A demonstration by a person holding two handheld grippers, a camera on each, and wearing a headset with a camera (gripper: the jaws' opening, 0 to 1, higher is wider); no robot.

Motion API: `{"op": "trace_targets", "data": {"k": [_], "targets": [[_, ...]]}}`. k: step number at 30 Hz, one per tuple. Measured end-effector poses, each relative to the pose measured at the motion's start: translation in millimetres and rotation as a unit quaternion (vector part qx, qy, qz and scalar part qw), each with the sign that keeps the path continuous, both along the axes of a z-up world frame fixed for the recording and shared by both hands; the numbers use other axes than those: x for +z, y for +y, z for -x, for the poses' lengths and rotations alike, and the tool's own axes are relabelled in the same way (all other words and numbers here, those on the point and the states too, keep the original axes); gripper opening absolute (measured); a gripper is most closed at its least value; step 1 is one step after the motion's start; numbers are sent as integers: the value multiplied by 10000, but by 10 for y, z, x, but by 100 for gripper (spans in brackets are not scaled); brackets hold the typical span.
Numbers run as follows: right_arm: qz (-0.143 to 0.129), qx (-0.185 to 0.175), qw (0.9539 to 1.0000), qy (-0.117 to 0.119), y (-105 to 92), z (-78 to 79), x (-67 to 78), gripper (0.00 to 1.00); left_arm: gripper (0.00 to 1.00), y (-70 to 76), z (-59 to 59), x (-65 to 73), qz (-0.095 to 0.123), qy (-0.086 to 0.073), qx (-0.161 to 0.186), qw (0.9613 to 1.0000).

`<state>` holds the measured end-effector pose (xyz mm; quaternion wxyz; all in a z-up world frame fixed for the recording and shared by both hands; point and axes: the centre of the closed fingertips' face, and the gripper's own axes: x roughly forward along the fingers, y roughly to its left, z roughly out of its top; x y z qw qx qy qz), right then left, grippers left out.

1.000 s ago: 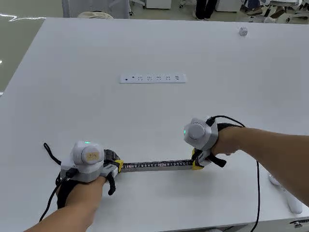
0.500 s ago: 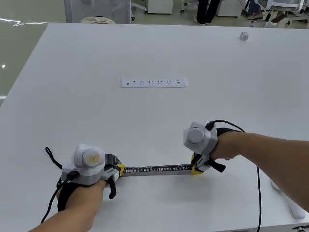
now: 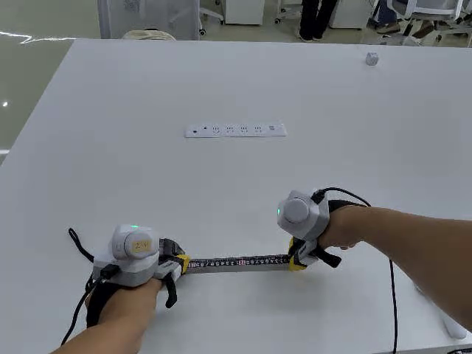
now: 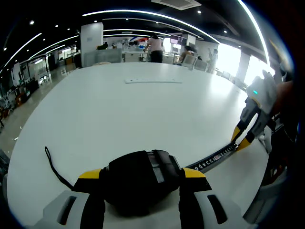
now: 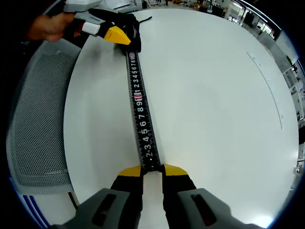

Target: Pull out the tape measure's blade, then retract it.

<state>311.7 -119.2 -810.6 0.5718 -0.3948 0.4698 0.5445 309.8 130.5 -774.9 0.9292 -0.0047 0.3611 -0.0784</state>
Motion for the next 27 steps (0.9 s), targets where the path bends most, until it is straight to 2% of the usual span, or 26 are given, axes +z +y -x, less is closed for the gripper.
{"op": "trace_targets", "data": {"k": [27], "targets": [[-37, 32, 10000, 7, 121, 3, 8, 14, 59, -2, 3, -2, 16, 25, 11, 10000]]}}
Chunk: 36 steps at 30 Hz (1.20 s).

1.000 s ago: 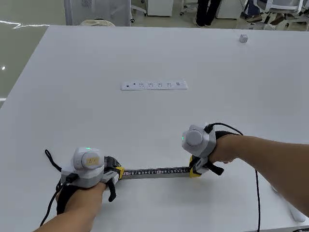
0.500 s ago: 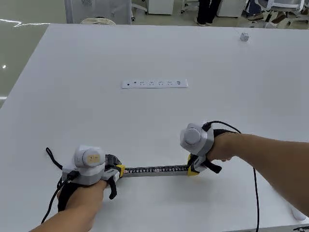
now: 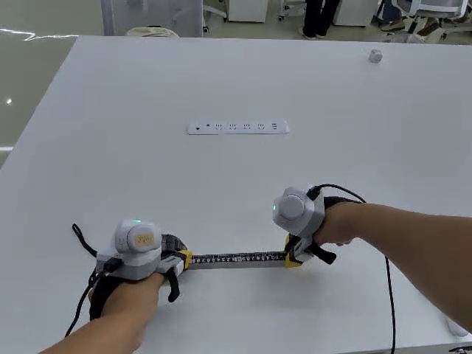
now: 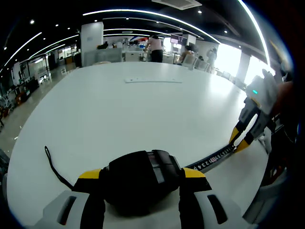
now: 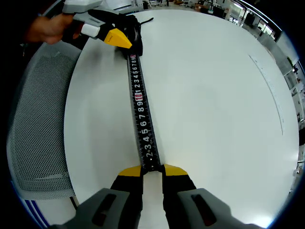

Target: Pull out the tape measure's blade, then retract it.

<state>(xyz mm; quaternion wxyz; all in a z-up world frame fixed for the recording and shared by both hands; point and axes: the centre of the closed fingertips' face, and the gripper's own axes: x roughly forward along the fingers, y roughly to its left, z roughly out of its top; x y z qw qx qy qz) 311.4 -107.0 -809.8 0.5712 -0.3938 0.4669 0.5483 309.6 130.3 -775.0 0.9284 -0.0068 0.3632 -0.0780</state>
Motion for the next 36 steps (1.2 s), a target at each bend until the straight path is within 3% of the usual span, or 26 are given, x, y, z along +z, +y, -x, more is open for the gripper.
{"op": "trace_targets", "data": {"k": [36], "targets": [[-99, 32, 9999, -25, 176, 29, -9, 14, 59, -12, 9, -3, 79, -21, -10, 10000]]}}
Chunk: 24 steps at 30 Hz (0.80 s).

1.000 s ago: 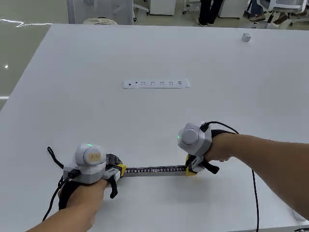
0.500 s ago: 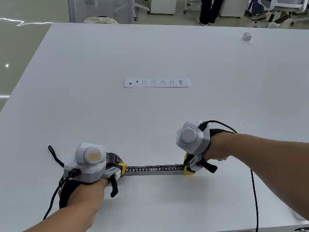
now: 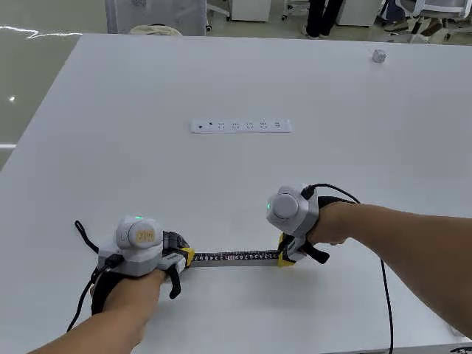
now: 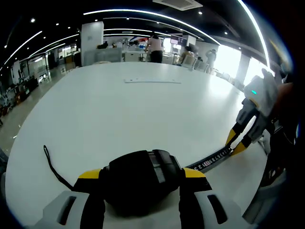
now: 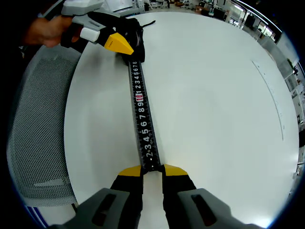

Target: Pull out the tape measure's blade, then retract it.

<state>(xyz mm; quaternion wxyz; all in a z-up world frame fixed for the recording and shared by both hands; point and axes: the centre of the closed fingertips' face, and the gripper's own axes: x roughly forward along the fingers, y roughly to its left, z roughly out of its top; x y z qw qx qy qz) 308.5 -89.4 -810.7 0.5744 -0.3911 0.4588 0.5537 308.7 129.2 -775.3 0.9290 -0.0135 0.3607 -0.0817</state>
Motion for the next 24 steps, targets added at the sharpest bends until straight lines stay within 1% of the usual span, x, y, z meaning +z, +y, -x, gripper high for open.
{"op": "trace_targets", "data": {"k": [6, 24], "targets": [[-96, -51, 9999, -5, 34, 0, 1, 14, 59, -4, 3, -3, 18, -1, 2, 10000], [-66, 16, 10000, -20, 126, 10, 0, 14, 60, 3, -1, -10, 99, 57, 2, 9999]]}}
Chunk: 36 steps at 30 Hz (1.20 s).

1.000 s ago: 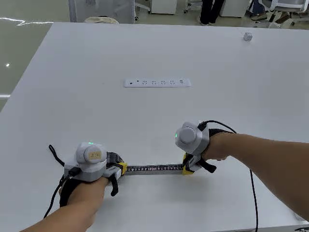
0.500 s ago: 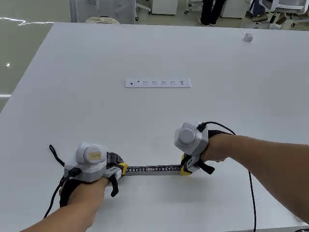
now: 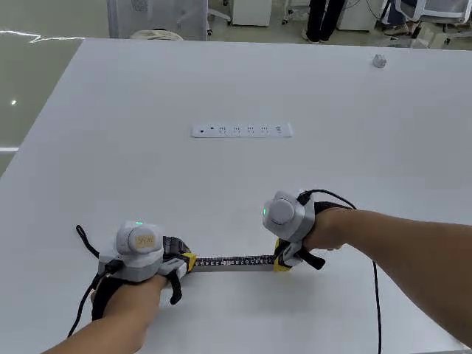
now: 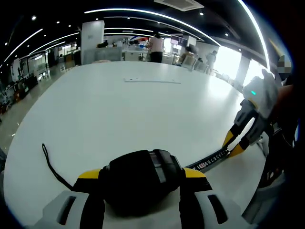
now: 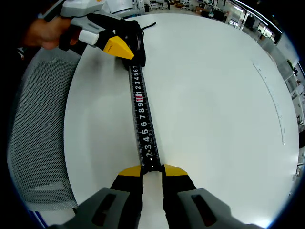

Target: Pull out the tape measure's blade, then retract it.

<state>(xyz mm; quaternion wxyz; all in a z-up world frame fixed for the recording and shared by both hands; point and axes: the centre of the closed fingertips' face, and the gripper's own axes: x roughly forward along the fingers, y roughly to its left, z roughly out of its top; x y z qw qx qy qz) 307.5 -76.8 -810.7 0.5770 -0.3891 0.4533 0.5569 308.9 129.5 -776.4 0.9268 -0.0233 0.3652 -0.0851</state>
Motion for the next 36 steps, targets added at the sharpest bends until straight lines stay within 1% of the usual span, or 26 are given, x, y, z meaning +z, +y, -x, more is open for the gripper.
{"op": "trace_targets", "data": {"k": [16, 29, 36], "targets": [[-37, 25, 10000, -1, 53, -20, 2, 14, 60, 6, -9, -9, 62, 13, 3, 10000], [-111, 9, 9999, -25, 130, 1, 12, 14, 60, 0, -7, -14, 121, 31, -3, 9999], [-102, 29, 9999, -21, 183, 23, 20, 14, 60, 1, 1, -18, 166, 41, -4, 9999]]}}
